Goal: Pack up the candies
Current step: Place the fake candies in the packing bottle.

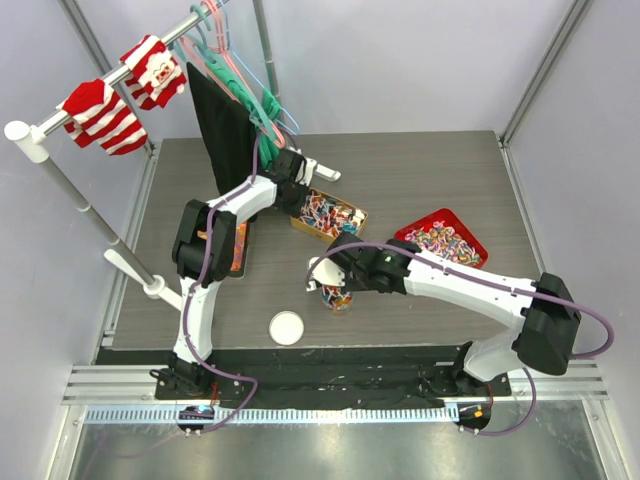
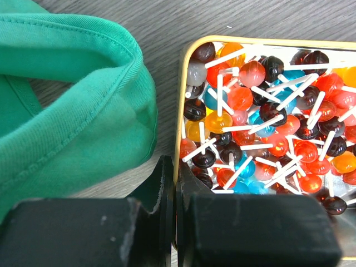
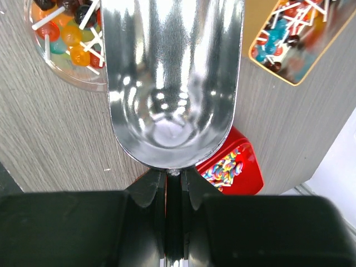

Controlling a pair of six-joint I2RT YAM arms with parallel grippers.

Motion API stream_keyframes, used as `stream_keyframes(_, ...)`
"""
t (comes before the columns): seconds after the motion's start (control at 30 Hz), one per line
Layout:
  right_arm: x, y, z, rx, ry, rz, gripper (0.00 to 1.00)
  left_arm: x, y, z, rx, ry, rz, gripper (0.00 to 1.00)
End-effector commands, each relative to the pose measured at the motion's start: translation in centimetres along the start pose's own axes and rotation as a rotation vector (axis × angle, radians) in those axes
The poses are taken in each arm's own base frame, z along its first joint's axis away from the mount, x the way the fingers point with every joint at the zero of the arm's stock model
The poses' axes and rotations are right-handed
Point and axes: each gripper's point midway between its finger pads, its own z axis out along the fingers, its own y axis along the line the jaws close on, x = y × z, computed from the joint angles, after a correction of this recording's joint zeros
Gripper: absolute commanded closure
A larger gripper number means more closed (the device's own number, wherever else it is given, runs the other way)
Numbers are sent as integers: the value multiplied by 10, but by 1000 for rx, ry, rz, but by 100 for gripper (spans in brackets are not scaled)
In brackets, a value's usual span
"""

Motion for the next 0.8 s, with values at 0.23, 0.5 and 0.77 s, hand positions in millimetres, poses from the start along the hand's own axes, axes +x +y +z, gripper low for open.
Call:
stream_keyframes(0.23, 29, 18, 12, -4, 78, -25, 99, -33, -1, -21, 19, -114, -11, 100)
stream_keyframes(0.5, 45, 29, 13, -32, 131, -40, 99, -32, -2, -18, 26, -109, -17, 100)
stream_keyframes(0.77, 42, 25, 17, -12, 142, -27, 99, -30, -2, -16, 26, -105, -17, 100)
